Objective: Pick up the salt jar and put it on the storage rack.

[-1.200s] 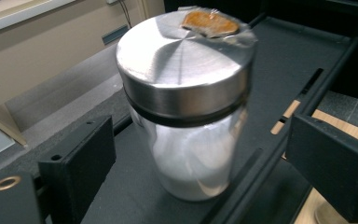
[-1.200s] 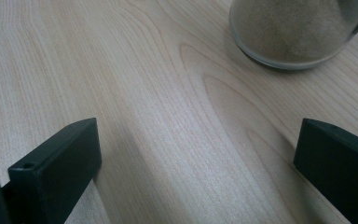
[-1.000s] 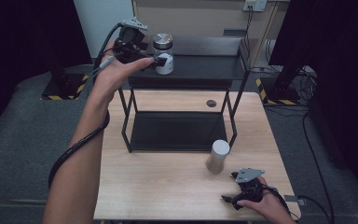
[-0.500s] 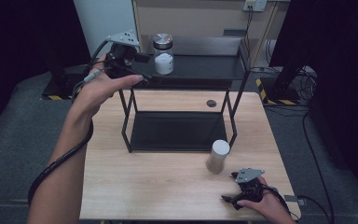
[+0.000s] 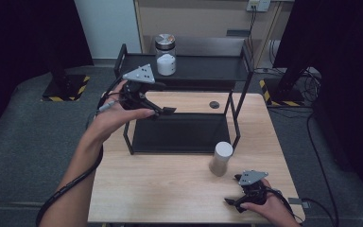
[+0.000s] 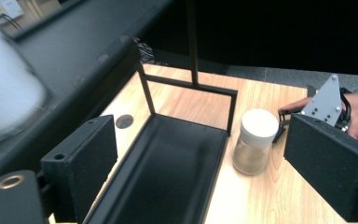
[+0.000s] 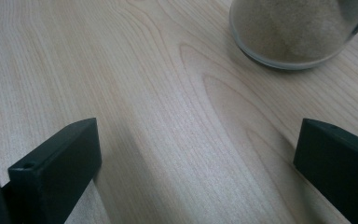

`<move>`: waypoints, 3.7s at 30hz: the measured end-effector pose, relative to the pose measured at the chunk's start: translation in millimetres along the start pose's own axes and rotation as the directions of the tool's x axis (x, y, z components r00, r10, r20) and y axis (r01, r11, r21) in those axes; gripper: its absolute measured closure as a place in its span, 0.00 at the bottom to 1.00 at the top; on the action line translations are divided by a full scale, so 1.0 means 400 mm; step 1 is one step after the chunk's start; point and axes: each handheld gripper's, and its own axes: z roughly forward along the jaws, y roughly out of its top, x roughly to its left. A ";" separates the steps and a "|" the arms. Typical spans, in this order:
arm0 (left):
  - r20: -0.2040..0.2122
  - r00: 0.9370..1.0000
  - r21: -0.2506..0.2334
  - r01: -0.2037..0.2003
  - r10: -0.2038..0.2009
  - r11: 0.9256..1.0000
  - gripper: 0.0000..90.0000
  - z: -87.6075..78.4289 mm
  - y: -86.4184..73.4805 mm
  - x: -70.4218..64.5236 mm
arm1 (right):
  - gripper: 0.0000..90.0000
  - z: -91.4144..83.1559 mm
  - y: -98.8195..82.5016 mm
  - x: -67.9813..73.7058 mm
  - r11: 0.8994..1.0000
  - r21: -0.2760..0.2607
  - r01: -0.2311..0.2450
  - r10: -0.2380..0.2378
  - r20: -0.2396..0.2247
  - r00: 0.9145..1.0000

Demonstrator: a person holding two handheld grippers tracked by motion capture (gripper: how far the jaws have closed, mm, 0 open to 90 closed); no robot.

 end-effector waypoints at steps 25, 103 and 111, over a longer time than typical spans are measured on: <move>0.077 0.997 0.059 -0.020 0.015 0.998 0.07 0.148 -0.184 -0.109 | 0.02 0.000 -0.001 0.000 1.000 -0.001 0.002 -0.002 0.000 1.000; 0.136 0.990 0.256 0.010 -0.046 0.967 0.00 0.331 -0.512 -0.226 | 0.01 -0.002 -0.001 0.005 1.000 0.002 -0.002 0.002 0.006 1.000; 0.132 0.990 0.256 0.013 -0.048 0.966 0.00 0.330 -0.511 -0.228 | 0.01 -0.002 -0.002 0.007 1.000 0.001 -0.003 0.003 0.008 1.000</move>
